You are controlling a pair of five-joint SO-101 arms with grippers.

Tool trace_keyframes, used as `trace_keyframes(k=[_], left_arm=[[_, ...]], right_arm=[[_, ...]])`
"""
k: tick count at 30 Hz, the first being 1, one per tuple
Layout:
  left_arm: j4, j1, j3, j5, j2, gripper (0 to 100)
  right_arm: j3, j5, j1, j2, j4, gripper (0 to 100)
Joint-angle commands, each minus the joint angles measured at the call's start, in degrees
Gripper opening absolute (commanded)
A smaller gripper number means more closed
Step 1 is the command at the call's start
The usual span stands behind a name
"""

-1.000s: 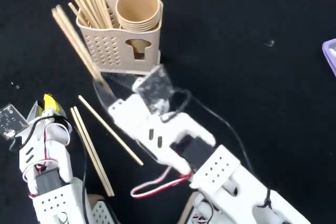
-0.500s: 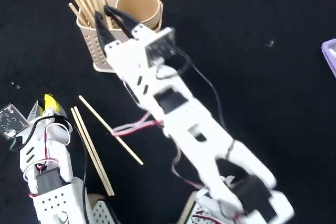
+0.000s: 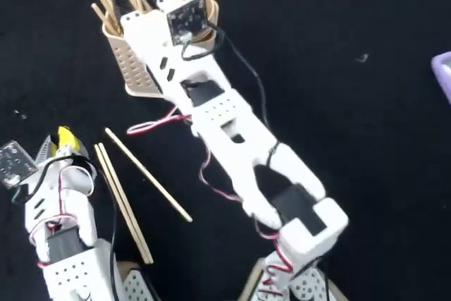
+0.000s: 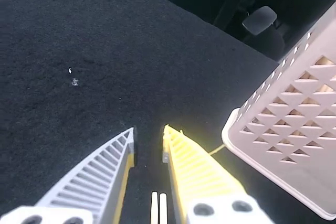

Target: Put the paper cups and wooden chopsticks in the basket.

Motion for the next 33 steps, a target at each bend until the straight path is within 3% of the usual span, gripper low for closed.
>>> trace_keyframes(k=[1, 10, 16, 23, 27, 33], left_arm=[[-1.0, 0.1, 1.4, -0.4, -0.6, 11], [-1.0, 0.1, 1.4, -0.4, -0.6, 11], [-1.0, 0.1, 1.4, -0.4, -0.6, 11], [-1.0, 0.1, 1.4, -0.4, -0.6, 11], [-1.0, 0.1, 1.4, -0.4, -0.6, 11], [-1.0, 0.1, 1.4, -0.4, -0.5, 11]], right_arm=[[-3.9, 0.4, 2.5, 2.3, -0.8, 1.1], [-0.6, 0.4, 2.3, 2.9, -0.8, 1.5], [2.7, 0.4, 2.0, 2.4, -0.7, 14.4], [8.3, 0.4, 1.8, -4.8, -0.7, 8.6], [20.7, 0.4, -0.4, -16.9, -0.7, 6.9], [55.0, 0.4, -9.0, -40.0, -0.6, 6.0]])
